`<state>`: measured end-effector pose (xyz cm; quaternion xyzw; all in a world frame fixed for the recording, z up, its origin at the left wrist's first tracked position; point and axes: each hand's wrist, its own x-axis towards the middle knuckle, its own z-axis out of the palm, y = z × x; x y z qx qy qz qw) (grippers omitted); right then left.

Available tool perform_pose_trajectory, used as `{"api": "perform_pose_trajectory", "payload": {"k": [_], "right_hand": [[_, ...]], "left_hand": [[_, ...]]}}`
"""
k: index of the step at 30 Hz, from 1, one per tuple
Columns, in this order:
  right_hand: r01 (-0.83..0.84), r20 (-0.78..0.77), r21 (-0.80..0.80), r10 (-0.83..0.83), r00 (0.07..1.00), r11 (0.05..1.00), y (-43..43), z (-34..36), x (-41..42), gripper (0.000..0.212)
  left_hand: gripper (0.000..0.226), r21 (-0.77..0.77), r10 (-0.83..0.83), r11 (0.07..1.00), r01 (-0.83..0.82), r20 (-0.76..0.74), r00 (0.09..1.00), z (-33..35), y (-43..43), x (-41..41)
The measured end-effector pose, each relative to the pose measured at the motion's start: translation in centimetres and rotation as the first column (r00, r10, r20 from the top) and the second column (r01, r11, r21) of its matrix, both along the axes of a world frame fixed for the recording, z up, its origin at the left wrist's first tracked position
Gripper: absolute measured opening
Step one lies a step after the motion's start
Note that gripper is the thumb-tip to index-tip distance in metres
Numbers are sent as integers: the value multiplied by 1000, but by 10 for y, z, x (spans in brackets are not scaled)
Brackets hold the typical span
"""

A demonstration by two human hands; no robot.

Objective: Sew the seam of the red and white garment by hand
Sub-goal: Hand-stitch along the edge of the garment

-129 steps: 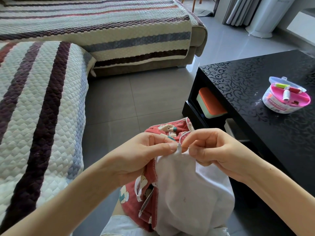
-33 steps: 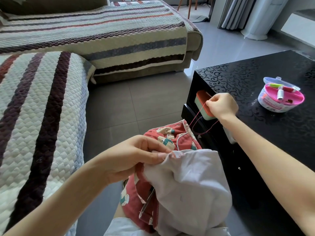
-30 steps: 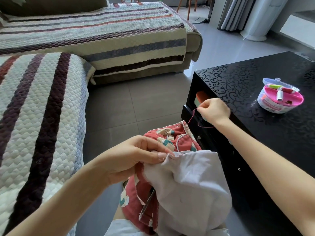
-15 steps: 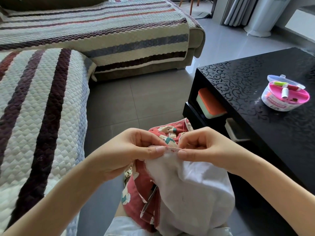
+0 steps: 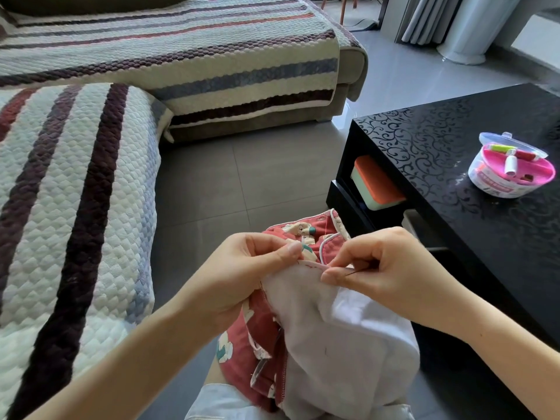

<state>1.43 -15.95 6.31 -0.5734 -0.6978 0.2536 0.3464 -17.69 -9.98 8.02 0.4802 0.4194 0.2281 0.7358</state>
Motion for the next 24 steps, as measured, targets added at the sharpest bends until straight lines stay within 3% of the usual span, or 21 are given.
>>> {"api": "perform_pose_trajectory", "payload": {"k": [4,7,15,18,24], "right_hand": [[58,318,325,-166,934,944,-9,-2,-7,27],[40,341,422,-200,918,906,-12,-3,-8,27],[13,251,376,-115,961,927,-10,-2,-6,26],[15,233,336,-99,967,942,-9,0,-6,25],[-6,221,298,-63,973,954,-9,3,-6,21]], "left_hand": [[31,-73,83,994,-83,-6,997,-6,-1,2],[27,-179,109,978,-104,17,994,-4,4,3],[11,-325,95,945,-43,147,985,0,9,0],[19,-390,62,921,11,175,983,3,10,-2],[26,-294,-15,955,24,34,999,0,13,-4]]}}
